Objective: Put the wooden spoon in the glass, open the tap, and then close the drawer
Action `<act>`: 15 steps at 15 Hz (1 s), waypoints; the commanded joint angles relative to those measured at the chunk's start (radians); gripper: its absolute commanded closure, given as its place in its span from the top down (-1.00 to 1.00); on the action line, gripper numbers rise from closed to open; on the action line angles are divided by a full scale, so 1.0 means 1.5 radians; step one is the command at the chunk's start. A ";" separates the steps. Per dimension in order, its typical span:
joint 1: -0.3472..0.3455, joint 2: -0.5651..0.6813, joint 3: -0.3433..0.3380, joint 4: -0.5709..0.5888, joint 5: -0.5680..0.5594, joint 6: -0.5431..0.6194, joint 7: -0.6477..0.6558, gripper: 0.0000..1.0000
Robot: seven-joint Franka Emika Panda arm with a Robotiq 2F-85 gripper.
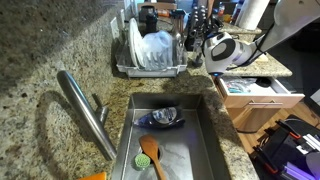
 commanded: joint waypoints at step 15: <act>0.004 -0.010 0.008 -0.006 0.007 0.029 -0.002 0.85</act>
